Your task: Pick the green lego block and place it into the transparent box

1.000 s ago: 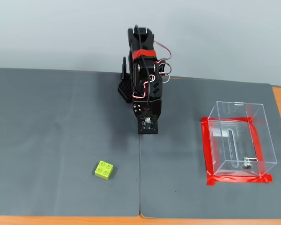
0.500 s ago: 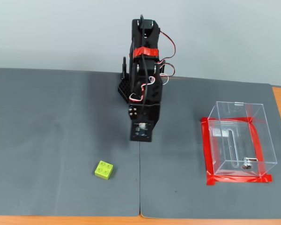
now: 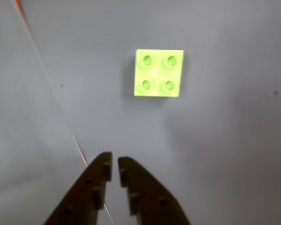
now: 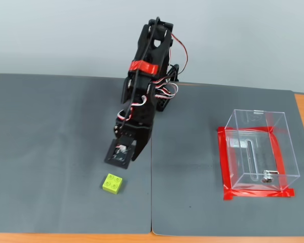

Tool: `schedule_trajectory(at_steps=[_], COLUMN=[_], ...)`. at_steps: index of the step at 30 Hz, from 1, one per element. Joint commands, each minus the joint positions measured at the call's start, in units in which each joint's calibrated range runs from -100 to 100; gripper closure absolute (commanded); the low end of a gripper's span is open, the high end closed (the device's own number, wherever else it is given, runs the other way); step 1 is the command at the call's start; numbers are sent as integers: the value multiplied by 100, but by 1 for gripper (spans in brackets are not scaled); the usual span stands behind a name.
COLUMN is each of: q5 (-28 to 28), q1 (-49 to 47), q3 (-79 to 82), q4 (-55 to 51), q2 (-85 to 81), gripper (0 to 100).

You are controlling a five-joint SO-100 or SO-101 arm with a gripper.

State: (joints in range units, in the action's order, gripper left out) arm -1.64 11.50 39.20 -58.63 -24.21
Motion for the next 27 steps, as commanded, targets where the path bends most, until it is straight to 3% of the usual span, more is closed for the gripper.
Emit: schedule_trajectory(at_steps=[1, 7, 18, 27], q5=[36, 57, 281, 234], q1=[137, 227, -64, 10], q3=[-542, -551, -469, -460], q4=[273, 1323, 1349, 1288], q2=[323, 781, 832, 1052], gripper=[98, 98, 98, 69])
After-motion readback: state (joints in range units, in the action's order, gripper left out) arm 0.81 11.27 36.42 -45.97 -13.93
